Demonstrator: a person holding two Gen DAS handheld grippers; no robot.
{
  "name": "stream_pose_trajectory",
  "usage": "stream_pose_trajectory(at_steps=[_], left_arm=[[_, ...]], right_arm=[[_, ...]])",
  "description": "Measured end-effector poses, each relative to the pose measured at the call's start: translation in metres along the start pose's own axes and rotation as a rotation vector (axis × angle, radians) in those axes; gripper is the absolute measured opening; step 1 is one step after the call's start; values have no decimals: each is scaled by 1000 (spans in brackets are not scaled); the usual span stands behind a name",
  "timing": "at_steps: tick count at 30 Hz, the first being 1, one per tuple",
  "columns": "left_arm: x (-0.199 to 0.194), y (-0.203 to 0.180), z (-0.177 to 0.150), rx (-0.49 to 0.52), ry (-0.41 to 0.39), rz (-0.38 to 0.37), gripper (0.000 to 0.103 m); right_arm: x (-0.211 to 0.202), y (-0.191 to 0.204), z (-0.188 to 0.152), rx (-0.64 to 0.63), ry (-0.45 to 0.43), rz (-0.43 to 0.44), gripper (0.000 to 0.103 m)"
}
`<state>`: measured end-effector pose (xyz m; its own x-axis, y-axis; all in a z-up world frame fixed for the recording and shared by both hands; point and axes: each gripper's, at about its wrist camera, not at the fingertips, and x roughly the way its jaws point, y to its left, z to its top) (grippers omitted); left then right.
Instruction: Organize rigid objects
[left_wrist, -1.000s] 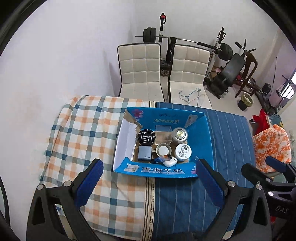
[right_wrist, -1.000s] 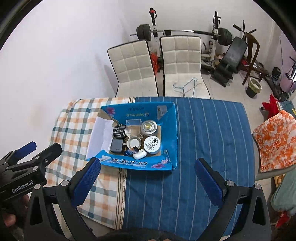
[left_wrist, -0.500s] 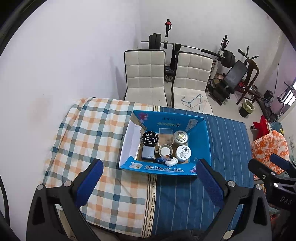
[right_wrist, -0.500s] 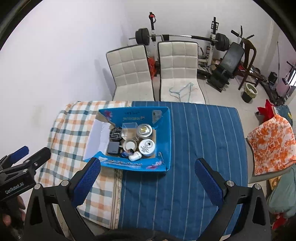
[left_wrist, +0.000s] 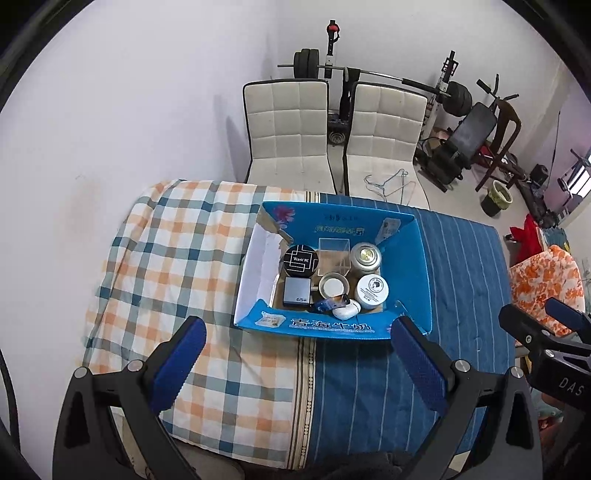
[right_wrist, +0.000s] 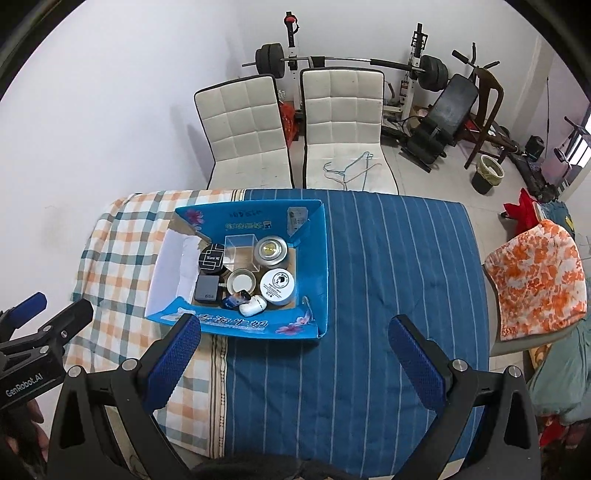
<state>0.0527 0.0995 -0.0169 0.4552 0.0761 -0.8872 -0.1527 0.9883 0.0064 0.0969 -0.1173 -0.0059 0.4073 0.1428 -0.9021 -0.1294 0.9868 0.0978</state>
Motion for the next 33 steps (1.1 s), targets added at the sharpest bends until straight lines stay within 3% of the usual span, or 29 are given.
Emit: stream_pose_trajectory(at_steps=[33], left_arm=[[0, -2, 8, 4, -7, -4, 103]], right_arm=[[-8, 2, 6, -10, -32, -13, 103]])
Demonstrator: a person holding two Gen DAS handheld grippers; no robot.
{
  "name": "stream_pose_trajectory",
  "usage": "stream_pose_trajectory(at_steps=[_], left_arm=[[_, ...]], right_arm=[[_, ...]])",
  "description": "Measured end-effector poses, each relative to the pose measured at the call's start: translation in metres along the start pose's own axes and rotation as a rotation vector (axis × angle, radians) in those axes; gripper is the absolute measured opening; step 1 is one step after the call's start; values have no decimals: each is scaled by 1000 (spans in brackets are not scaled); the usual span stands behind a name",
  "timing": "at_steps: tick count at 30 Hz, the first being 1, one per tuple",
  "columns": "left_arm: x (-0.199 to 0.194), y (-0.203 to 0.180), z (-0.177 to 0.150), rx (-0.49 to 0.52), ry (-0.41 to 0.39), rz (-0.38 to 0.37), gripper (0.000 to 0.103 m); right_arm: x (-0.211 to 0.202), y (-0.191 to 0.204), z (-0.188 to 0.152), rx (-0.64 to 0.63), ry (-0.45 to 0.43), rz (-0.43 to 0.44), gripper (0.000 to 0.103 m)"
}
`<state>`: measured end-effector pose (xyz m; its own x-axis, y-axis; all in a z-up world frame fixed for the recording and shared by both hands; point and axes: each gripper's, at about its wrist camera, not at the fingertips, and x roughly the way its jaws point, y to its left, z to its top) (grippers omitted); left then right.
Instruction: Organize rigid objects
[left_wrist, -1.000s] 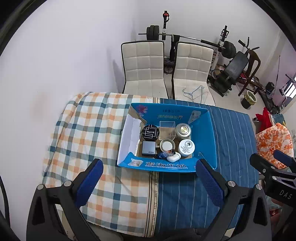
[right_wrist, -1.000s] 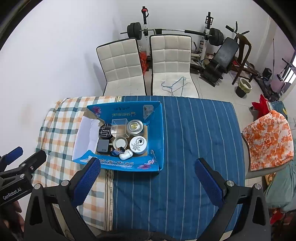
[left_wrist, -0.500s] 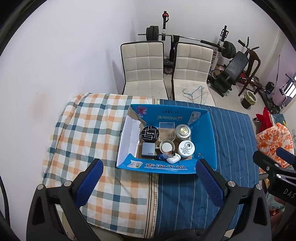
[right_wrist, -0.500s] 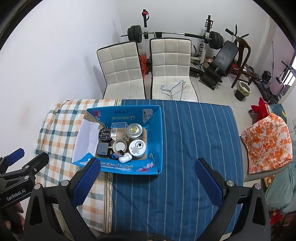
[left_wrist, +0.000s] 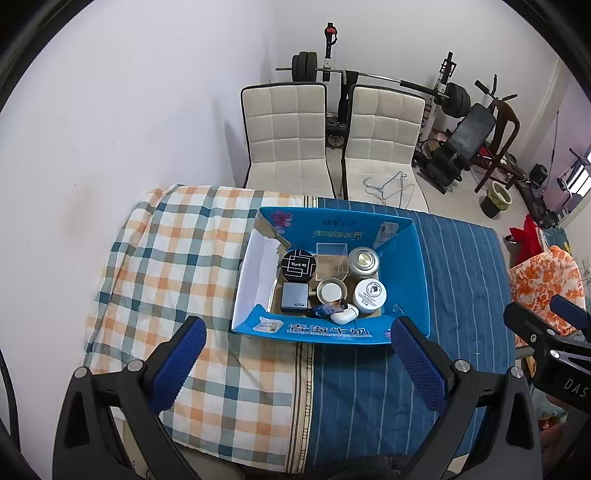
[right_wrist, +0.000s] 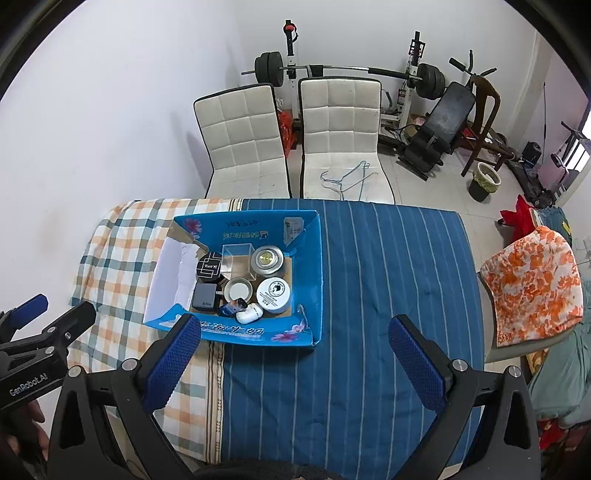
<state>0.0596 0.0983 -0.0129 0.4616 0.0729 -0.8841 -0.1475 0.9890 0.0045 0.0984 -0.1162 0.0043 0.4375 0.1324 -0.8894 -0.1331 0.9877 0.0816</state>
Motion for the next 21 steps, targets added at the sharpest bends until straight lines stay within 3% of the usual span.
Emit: stream_pose_trajectory(at_steps=[21], left_arm=[[-6, -2, 0, -1, -12, 2, 103]], right_arm=[[-9, -2, -3, -7, -5, -3, 103]])
